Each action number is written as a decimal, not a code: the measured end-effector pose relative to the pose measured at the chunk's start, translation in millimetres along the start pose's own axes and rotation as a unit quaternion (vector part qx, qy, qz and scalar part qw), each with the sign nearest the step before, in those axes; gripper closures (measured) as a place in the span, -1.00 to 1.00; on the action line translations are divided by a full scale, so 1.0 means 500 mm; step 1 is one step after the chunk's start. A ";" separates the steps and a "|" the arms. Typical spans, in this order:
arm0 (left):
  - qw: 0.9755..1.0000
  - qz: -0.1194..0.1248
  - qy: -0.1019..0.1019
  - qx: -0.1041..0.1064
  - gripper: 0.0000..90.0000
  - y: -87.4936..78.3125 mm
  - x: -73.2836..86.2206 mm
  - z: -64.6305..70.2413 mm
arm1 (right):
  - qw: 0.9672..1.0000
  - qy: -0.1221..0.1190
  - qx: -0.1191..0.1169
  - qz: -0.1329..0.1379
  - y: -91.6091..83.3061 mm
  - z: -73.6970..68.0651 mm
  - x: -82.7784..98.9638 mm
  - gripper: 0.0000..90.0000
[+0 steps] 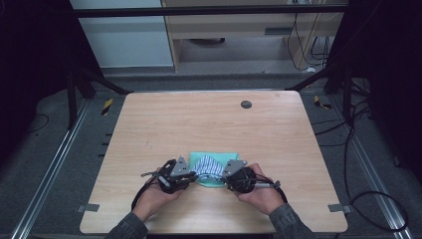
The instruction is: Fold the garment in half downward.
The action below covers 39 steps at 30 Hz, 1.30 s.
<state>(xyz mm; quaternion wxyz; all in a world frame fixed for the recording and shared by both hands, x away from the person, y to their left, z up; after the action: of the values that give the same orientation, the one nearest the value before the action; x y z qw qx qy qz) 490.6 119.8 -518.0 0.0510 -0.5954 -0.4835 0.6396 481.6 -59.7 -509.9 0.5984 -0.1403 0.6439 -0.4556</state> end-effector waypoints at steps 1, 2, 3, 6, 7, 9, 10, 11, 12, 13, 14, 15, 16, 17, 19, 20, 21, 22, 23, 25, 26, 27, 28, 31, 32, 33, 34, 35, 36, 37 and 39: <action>1.000 0.000 0.000 0.000 0.84 0.000 0.000 0.000 | 1.000 0.000 0.000 0.002 0.001 -0.001 0.001 0.80; 1.000 -0.002 0.002 0.001 0.85 0.001 0.001 0.002 | 1.000 -0.004 -0.002 -0.002 0.002 -0.003 0.004 0.83; 1.000 -0.004 0.004 0.000 0.86 0.002 0.002 0.002 | 1.000 -0.004 -0.002 -0.003 0.002 -0.004 0.005 0.86; 1.000 -0.008 0.004 0.003 0.90 0.004 0.004 0.004 | 1.000 -0.005 -0.003 -0.005 0.005 -0.007 0.010 0.92; 1.000 -0.008 0.004 0.003 0.92 0.004 0.004 0.004 | 1.000 -0.008 -0.004 -0.007 0.005 -0.007 0.011 0.93; 1.000 -0.011 0.005 0.005 0.96 0.004 0.004 0.005 | 1.000 -0.008 -0.005 -0.008 0.006 -0.009 0.012 0.93; 1.000 -0.014 0.007 0.004 0.97 0.004 0.005 0.006 | 1.000 -0.011 -0.008 -0.013 0.008 -0.012 0.015 0.94; 1.000 -0.014 0.007 0.004 0.98 0.004 0.005 0.006 | 1.000 -0.011 -0.008 -0.013 0.008 -0.012 0.015 0.94; 1.000 -0.017 0.010 0.006 0.98 0.005 0.007 0.007 | 1.000 -0.012 -0.010 -0.016 0.009 -0.015 0.018 0.94; 1.000 -0.021 0.012 0.009 0.98 0.005 0.009 0.009 | 1.000 -0.013 -0.011 -0.017 0.010 -0.015 0.019 0.94; 1.000 -0.022 0.012 0.010 0.98 0.006 0.011 0.010 | 1.000 -0.011 -0.013 -0.018 0.011 -0.017 0.021 0.94; 0.999 -0.026 0.015 0.012 0.99 0.007 0.012 0.010 | 1.000 -0.012 -0.013 -0.019 0.012 -0.017 0.022 0.94; 1.000 -0.023 0.012 0.013 0.99 0.007 0.013 0.012 | 1.000 -0.010 -0.015 -0.023 0.012 -0.018 0.025 0.94; 1.000 -0.024 0.012 0.014 0.99 0.007 0.013 0.013 | 1.000 -0.009 -0.015 -0.023 0.014 -0.019 0.026 0.94; 0.999 -0.027 0.017 0.015 0.99 0.007 0.015 0.013 | 1.000 -0.007 -0.018 -0.025 0.015 -0.020 0.029 0.94; 0.999 -0.028 0.018 0.016 0.99 0.007 0.015 0.014 | 0.999 -0.008 -0.019 -0.027 0.016 -0.021 0.030 0.94; 0.999 -0.028 0.018 0.017 0.99 0.007 0.016 0.015 | 0.999 -0.009 -0.020 -0.028 0.016 -0.022 0.031 0.94; 0.999 -0.028 0.018 0.017 0.99 0.007 0.016 0.015 | 0.999 -0.009 -0.021 -0.029 0.017 -0.022 0.031 0.94; 0.999 -0.029 0.020 0.017 0.99 0.007 0.016 0.017 | 0.999 -0.010 -0.022 -0.029 0.017 -0.022 0.032 0.94; 0.999 -0.031 0.024 0.017 0.99 0.006 0.017 0.019 | 0.999 -0.009 -0.021 -0.032 0.016 -0.023 0.032 0.94; 0.999 -0.031 0.024 0.017 0.99 0.006 0.017 0.019 | 0.999 -0.009 -0.021 -0.032 0.016 -0.023 0.032 0.94; 0.999 -0.032 0.023 0.018 0.99 0.006 0.018 0.021 | 0.999 -0.008 -0.022 -0.033 0.015 -0.023 0.033 0.94; 0.999 -0.033 0.025 0.019 0.99 0.005 0.019 0.021 | 0.999 -0.008 -0.022 -0.033 0.015 -0.023 0.033 0.94; 0.999 -0.029 0.017 0.018 0.98 0.004 0.019 0.024 | 0.999 0.000 -0.023 -0.030 0.014 -0.023 0.035 0.92; 0.999 -0.029 0.018 0.017 0.98 0.004 0.020 0.025 | 0.999 0.000 -0.023 -0.030 0.014 -0.023 0.035 0.92; 0.999 -0.028 0.015 0.018 0.89 0.003 0.020 0.025 | 0.999 0.003 -0.024 -0.031 0.011 -0.024 0.036 0.81; 1.000 -0.024 0.007 0.017 0.82 -0.001 0.019 0.025 | 0.999 0.006 -0.023 -0.027 0.008 -0.025 0.036 0.70; 1.000 -0.022 0.003 0.016 0.77 -0.004 0.019 0.025 | 0.999 0.006 -0.024 -0.025 0.005 -0.025 0.036 0.63; 1.000 -0.022 0.003 0.016 0.71 -0.004 0.019 0.025 | 0.999 0.006 -0.024 -0.025 0.005 -0.025 0.036 0.63; 1.000 -0.019 -0.002 0.015 0.71 -0.007 0.018 0.025 | 1.000 0.008 -0.022 -0.021 0.001 -0.025 0.036 0.55; 1.000 -0.012 -0.013 0.013 0.46 -0.016 0.015 0.027 | 1.000 0.020 -0.013 -0.010 -0.014 -0.022 0.038 0.28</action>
<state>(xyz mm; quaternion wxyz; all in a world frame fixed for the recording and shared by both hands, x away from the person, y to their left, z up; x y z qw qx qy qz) 473.5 121.6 -520.2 0.0599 -0.5803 -0.4829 0.6531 464.4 -72.6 -518.0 0.5789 -0.1459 0.6602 -0.4559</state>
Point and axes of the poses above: each handheld gripper's, and its own axes: y roughly forward along the jaws, x roughly out of its underside, z roughly to its right, the point moved 6 cm from there along y, roughly forward along the jaws, and after that the axes turned 6 degrees about -x, right-handed, at the moved point
